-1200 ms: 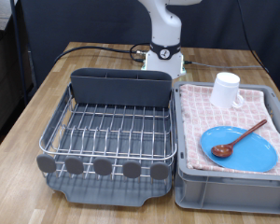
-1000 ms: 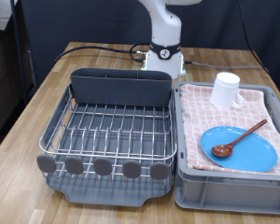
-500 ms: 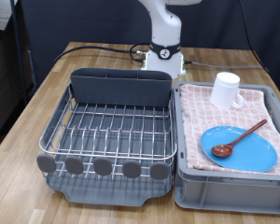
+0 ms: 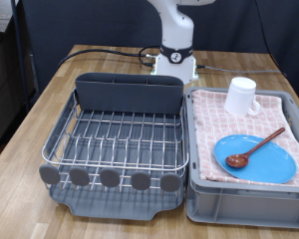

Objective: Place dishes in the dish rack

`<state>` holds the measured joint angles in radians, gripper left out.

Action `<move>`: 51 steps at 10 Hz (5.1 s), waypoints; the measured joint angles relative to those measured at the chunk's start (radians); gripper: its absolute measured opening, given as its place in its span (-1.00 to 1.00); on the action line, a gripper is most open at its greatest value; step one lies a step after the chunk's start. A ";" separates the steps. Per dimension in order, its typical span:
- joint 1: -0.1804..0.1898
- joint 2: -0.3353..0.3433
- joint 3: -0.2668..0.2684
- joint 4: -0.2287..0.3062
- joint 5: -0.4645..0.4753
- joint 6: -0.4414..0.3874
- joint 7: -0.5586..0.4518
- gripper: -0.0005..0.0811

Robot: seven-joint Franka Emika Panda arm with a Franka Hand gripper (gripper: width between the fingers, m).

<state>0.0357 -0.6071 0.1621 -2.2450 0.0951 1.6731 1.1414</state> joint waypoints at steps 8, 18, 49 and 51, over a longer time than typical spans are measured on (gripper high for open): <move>-0.004 0.234 0.156 0.118 0.000 0.212 0.415 0.98; -0.007 0.381 0.198 0.107 -0.174 0.403 0.542 0.98; 0.013 0.931 0.156 -0.012 -1.204 0.986 1.519 0.98; 0.024 0.944 0.133 -0.012 -1.229 1.011 1.530 0.98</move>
<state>0.0597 0.3374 0.2952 -2.2566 -1.1341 2.6841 2.6719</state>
